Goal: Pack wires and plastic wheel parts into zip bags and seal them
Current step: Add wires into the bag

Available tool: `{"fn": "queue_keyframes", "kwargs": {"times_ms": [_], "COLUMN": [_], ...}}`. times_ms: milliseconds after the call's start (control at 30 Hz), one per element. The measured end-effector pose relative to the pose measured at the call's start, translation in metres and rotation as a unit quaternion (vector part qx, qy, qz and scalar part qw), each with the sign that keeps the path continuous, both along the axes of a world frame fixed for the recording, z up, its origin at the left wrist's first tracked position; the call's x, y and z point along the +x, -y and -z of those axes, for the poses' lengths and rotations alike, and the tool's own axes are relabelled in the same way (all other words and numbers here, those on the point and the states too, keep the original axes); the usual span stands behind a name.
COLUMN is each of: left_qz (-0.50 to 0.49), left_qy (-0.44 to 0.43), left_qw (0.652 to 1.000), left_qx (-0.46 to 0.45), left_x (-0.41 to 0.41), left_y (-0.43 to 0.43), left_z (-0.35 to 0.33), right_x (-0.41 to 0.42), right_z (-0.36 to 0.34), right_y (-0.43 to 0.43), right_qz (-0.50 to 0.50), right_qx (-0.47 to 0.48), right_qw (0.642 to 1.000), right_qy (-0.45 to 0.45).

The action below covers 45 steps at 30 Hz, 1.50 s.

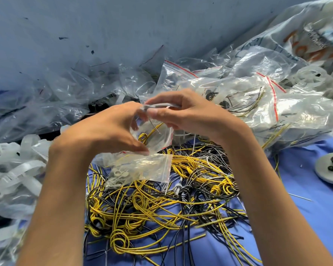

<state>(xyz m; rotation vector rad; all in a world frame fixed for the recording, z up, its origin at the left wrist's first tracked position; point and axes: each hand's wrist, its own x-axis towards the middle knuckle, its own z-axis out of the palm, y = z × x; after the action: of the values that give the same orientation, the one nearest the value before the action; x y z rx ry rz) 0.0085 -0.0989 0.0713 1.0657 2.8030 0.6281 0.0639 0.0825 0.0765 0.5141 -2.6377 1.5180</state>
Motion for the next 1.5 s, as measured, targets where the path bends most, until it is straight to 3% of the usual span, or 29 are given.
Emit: {"fn": "queue_keyframes", "kwargs": {"times_ms": [167, 333, 433, 567, 633, 800, 933, 1133, 1333, 1400, 1500], "left_qz": [-0.008, 0.013, 0.020, 0.032, 0.043, 0.049, 0.044, 0.057, 0.023, 0.006, 0.010], "left_qy": [0.010, 0.029, 0.020, 0.008, -0.002, -0.003, 0.011, -0.039, -0.070, -0.078, -0.067], "left_qw": [1.000, 0.999, 0.999, 0.999, 0.999, 0.998, 0.999, 0.998, 0.997, 0.996, 0.997], "left_qx": [-0.001, -0.012, -0.042, -0.036, -0.032, -0.038, -0.025, -0.007, 0.024, 0.034, 0.030], "left_x": [-0.001, 0.004, 0.004, 0.004, 0.003, 0.002, 0.003, 0.001, 0.001, 0.002, 0.008], "left_y": [0.000, -0.004, -0.010, -0.010, -0.009, -0.003, -0.002, 0.002, 0.012, 0.014, 0.014], "left_z": [-0.001, -0.002, 0.000, 0.000, -0.001, -0.004, -0.002, -0.004, -0.008, -0.011, -0.014], "right_x": [-0.003, -0.010, -0.012, -0.013, -0.014, -0.015, -0.017, -0.021, -0.019, -0.017, -0.020], "right_z": [0.002, 0.012, 0.021, 0.023, 0.022, 0.023, 0.030, 0.026, 0.025, 0.023, 0.030], "right_y": [0.009, 0.032, 0.041, 0.041, 0.038, 0.034, 0.033, 0.035, 0.039, 0.042, 0.042], "right_qz": [-0.001, -0.012, -0.011, 0.049, 0.026, -0.043, -0.016, 0.005, -0.021, -0.030, -0.044], "right_qx": [0.160, 0.322, 0.362, 0.356, 0.361, 0.313, 0.382, 0.288, 0.178, 0.138, 0.250], "right_qw": [0.987, 0.946, 0.930, 0.933, 0.932, 0.945, 0.920, 0.955, 0.973, 0.981, 0.964], "right_qy": [0.003, 0.028, 0.063, -0.011, -0.026, 0.084, 0.080, -0.067, -0.145, -0.134, -0.074]}}
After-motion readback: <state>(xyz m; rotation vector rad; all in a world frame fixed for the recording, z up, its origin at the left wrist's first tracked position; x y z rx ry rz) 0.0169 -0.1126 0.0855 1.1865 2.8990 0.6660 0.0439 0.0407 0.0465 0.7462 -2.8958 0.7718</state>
